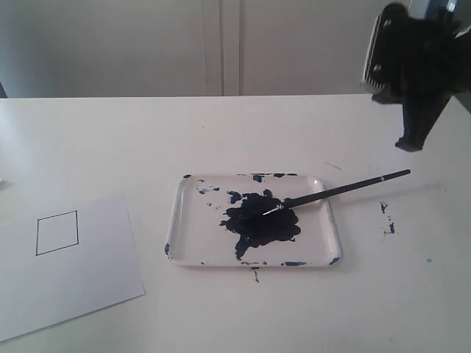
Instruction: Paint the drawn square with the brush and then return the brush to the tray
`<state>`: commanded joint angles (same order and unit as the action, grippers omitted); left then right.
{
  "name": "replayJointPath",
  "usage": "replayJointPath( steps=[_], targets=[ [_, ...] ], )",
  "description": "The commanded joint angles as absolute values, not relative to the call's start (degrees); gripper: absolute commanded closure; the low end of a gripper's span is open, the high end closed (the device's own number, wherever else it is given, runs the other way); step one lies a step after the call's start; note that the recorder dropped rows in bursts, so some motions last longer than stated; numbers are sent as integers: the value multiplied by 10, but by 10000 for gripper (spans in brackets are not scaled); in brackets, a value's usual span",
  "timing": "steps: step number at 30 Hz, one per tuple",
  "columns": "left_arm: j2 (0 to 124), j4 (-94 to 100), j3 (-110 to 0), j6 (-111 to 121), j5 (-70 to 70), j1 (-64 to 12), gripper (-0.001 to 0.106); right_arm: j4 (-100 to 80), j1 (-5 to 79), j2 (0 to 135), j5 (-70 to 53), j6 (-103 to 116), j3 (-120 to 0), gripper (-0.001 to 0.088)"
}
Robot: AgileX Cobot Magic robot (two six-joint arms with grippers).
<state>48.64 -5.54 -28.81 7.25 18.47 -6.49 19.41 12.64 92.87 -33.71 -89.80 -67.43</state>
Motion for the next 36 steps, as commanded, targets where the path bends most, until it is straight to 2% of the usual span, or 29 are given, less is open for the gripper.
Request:
replayJointPath(
  steps=[7,15,22,31,36],
  targets=[
    [486,-55,-288,73,181,-65,1053,246,126,955,-257,-892,-674,868],
    [486,-55,-288,73,181,-65,1053,166,126,1038,-259,-946,-675,868],
    [486,-55,-288,73,181,-65,1053,160,126,1109,-172,-937,-675,868],
    [486,-55,-288,71,181,-65,1053,116,126,1137,-199,-921,-685,868],
    [486,-55,-288,71,181,-65,1053,114,126,1137,-280,-921,-712,868]
  ],
)
